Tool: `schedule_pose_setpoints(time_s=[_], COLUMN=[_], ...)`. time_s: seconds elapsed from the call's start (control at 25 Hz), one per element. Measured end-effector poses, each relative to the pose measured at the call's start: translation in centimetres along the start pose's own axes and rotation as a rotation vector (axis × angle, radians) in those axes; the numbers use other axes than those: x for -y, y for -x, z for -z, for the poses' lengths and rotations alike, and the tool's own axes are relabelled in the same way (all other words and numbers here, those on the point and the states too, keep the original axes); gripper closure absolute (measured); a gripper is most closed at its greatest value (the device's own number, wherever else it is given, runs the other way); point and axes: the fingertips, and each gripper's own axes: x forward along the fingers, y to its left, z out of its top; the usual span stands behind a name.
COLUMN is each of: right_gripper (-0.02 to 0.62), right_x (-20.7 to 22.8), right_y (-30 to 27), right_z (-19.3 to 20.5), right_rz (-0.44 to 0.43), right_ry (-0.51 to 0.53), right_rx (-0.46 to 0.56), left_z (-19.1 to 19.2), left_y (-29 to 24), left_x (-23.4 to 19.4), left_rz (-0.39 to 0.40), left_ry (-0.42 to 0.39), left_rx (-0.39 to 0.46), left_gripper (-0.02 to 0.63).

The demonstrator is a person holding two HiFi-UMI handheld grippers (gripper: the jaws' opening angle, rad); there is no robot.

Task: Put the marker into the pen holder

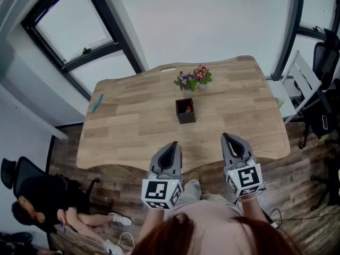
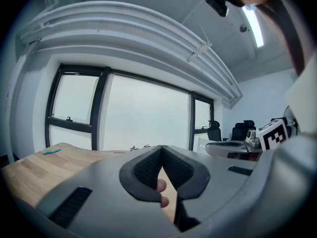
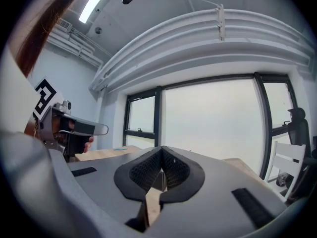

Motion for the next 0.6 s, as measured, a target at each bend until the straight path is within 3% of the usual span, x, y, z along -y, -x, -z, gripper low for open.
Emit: schedule_pose_setpoints(time_s=[0.6], right_gripper=[0.595], right_x=[-0.1], right_y=[-3.0], right_z=[0.1], right_rz=[0.008], right_ry=[-0.006], right_rx=[-0.02], left_z=[-0.2], left_y=[-2.1], left_x=[-2.3], left_rz=[0.024], left_ry=[0.004], left_rx=[-0.015], left_gripper=[0.604])
